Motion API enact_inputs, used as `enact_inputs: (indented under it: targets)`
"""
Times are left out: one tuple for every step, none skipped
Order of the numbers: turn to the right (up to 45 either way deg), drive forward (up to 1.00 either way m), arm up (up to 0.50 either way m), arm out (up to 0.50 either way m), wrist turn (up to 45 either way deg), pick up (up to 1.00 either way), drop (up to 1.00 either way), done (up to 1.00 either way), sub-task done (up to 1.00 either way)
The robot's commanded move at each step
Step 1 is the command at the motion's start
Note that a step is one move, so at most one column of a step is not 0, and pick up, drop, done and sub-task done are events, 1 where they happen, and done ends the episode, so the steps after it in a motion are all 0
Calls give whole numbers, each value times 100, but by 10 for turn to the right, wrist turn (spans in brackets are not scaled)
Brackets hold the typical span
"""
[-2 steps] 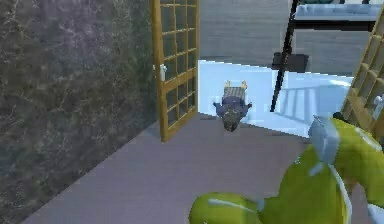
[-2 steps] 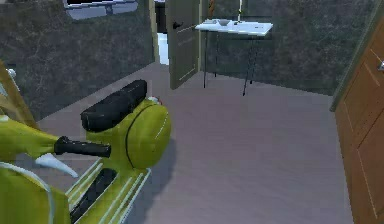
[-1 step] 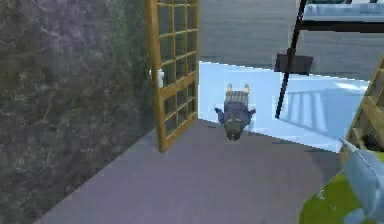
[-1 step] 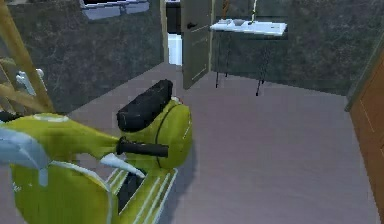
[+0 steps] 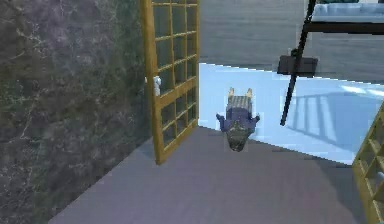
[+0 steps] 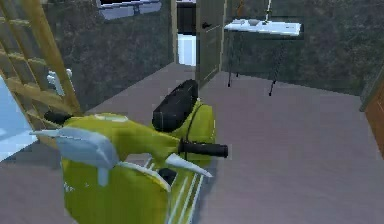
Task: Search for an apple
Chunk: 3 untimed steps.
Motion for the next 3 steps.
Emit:
enact_inputs:
  targets:
    - [450,0,0,0,0,0,0,0,0]
    - [450,0,0,0,0,0,0,0,0]
    - [450,0,0,0,0,0,0,0,0]
